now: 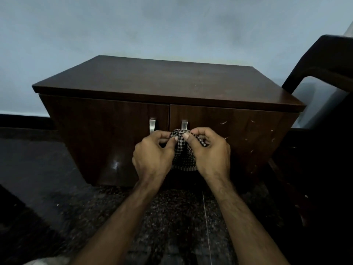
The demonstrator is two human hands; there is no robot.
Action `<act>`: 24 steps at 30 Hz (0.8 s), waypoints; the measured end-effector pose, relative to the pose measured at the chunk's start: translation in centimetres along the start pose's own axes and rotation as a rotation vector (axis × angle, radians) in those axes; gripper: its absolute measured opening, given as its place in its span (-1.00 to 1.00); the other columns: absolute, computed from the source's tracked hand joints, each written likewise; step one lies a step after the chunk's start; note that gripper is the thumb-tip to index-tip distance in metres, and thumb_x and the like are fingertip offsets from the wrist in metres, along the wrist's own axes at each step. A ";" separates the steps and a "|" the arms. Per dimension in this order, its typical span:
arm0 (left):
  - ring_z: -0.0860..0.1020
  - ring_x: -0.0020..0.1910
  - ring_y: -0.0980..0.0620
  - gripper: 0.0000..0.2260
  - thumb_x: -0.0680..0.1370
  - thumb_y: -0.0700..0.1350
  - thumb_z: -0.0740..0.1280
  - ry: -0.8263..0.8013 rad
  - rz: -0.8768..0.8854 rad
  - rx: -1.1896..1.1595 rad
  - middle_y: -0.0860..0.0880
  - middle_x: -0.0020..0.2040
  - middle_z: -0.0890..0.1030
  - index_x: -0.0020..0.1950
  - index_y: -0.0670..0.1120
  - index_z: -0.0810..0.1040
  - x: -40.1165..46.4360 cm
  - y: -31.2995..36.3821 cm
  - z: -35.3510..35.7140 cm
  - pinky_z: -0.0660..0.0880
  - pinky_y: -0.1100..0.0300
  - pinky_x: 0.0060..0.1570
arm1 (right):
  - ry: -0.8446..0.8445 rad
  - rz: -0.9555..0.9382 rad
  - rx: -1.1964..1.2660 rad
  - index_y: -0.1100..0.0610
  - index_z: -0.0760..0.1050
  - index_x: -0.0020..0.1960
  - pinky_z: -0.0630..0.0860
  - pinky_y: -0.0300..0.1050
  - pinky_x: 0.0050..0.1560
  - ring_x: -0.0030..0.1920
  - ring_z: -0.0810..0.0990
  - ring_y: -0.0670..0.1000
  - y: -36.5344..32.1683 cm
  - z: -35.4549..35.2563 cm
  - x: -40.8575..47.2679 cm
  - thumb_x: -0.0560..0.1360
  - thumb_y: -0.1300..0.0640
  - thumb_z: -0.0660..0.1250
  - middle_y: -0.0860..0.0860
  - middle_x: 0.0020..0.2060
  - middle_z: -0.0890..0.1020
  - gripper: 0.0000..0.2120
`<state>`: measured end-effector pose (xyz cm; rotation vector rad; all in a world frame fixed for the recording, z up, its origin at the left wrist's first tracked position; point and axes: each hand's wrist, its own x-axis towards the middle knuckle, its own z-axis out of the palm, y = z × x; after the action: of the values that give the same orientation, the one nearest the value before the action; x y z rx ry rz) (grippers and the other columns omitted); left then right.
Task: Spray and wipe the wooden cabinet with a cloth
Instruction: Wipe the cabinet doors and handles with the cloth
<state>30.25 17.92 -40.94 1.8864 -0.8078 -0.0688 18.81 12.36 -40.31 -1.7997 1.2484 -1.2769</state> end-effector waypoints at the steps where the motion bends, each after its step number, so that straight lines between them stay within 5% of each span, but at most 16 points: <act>1: 0.67 -0.10 0.13 -0.81 0.48 0.20 0.45 0.007 -0.009 -0.006 0.19 -0.13 0.73 0.00 0.15 0.69 -0.1 0.0 0.1 0.56 0.16 -0.13 | 0.011 -0.014 -0.005 -0.08 0.66 -0.04 0.62 -0.14 -0.10 -0.16 0.63 -0.25 0.1 0.1 -0.2 0.46 -0.16 0.49 -0.20 -0.21 0.70 -0.82; 8: 0.68 -0.12 0.11 -0.84 0.47 0.18 0.46 0.026 -0.085 0.029 0.19 -0.15 0.72 -0.04 0.16 0.70 -0.5 -1.1 0.9 0.58 0.12 -0.11 | 0.060 -0.215 -0.156 -0.01 0.62 0.01 0.63 -0.04 -0.14 -0.12 0.68 -0.08 2.7 1.6 -1.5 0.54 -0.05 0.44 -0.12 -0.10 0.71 -0.87; 13: 0.66 -0.14 0.15 -0.81 0.44 0.22 0.48 0.042 -0.194 -0.018 0.23 -0.18 0.70 -0.07 0.15 0.70 -1.0 -2.4 2.2 0.53 0.16 -0.09 | 0.177 -0.085 -0.210 -0.01 0.60 -0.06 0.59 -0.10 -0.19 -0.17 0.70 -0.05 4.4 3.0 -2.1 0.51 -0.12 0.45 -0.12 -0.19 0.72 -0.82; 24: 0.65 -0.20 0.20 -0.81 0.41 0.23 0.50 0.042 -0.255 -0.142 0.22 -0.25 0.69 -0.15 0.15 0.69 -1.0 -2.9 2.0 0.59 0.14 -0.12 | 0.109 -0.013 -0.280 -0.07 0.60 -0.08 0.61 -0.06 -0.14 -0.15 0.69 -0.06 3.5 3.0 -1.7 0.49 -0.17 0.44 -0.14 -0.18 0.71 -0.81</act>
<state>30.16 17.58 -44.53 1.8397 -0.5170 -0.2384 20.24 12.48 -45.00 -1.9534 1.5428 -1.2725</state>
